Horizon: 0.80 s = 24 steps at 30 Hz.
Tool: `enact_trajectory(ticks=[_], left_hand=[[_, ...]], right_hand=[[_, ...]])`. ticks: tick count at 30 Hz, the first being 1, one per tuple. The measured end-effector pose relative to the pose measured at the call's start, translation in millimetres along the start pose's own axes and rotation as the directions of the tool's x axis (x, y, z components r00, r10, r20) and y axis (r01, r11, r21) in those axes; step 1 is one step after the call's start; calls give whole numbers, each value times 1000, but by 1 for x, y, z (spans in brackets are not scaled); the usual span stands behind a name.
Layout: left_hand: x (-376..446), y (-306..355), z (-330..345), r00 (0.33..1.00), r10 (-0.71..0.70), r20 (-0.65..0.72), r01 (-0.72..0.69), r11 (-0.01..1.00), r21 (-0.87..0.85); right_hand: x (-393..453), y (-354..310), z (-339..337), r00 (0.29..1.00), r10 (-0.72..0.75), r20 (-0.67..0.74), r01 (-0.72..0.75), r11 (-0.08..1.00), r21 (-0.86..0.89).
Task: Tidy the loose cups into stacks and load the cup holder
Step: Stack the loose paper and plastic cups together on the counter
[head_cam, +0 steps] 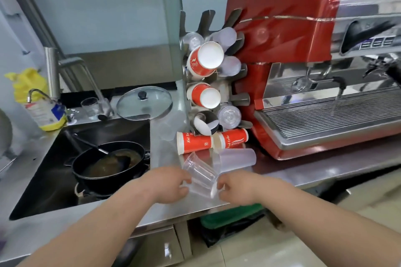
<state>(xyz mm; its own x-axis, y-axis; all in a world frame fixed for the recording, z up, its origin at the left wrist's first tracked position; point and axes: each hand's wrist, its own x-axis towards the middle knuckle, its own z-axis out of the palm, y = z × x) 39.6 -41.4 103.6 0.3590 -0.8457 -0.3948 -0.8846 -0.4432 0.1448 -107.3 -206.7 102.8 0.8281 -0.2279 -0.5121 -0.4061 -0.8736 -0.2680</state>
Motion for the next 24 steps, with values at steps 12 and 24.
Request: enact_trajectory(ticks=[12, 24], left_hand=[[29, 10, -23, 997, -46, -58, 48, 998, 32], [65, -2, 15, 966, 113, -233, -65, 977, 205]], right_hand=[[34, 40, -9, 978, -139, -157, 157, 982, 107], [58, 32, 38, 921, -211, -329, 256, 962, 100]])
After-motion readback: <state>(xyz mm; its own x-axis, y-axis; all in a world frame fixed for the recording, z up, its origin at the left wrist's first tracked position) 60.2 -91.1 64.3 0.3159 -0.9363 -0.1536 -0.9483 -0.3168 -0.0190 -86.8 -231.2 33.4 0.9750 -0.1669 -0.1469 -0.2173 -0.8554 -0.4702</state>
